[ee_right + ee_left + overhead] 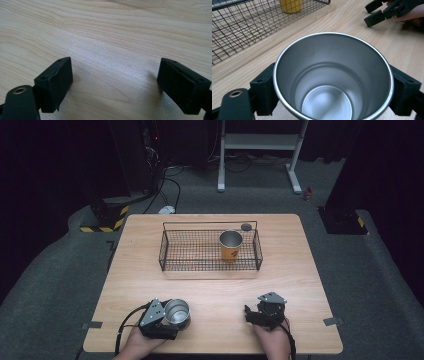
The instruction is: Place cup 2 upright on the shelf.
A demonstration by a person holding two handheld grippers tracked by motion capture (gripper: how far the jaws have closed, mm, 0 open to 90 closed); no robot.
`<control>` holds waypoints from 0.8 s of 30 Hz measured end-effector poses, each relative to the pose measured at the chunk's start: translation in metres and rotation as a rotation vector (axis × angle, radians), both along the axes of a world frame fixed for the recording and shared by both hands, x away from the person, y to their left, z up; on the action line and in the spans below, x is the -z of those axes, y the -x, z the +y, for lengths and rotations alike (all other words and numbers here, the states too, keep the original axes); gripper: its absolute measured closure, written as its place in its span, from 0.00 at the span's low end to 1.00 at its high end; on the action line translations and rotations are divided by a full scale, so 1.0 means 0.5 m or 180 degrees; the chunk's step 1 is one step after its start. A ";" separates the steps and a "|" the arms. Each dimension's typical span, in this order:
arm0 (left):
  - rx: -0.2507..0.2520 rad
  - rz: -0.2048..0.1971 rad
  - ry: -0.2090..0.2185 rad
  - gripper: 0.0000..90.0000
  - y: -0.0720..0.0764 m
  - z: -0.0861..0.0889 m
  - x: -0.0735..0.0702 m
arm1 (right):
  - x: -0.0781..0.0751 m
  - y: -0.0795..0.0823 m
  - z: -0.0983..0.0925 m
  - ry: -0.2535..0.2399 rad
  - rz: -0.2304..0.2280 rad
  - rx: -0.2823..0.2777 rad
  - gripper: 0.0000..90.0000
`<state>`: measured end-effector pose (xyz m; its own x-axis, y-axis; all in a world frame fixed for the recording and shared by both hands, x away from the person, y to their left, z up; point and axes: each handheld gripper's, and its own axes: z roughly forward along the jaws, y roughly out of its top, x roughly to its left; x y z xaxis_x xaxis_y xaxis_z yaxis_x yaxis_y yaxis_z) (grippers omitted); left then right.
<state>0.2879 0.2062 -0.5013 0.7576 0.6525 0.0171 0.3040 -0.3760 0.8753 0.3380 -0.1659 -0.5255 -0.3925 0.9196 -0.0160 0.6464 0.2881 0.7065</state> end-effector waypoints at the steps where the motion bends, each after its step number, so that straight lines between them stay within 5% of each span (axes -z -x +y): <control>1: -0.0010 0.0005 0.0009 0.17 0.000 0.000 0.000 | 0.000 0.000 0.000 0.0000 0.0001 0.0000 0.15; 24: -0.0324 -0.0013 0.0234 0.18 -0.010 0.033 -0.021 | 0.000 -0.001 0.001 -0.0005 0.0018 -0.0015 0.13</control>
<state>0.2932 0.2228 -0.4909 0.6873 0.7257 -0.0306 0.3337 -0.2781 0.9007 0.3383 -0.1655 -0.5255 -0.3969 0.9178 -0.0122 0.6491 0.2900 0.7033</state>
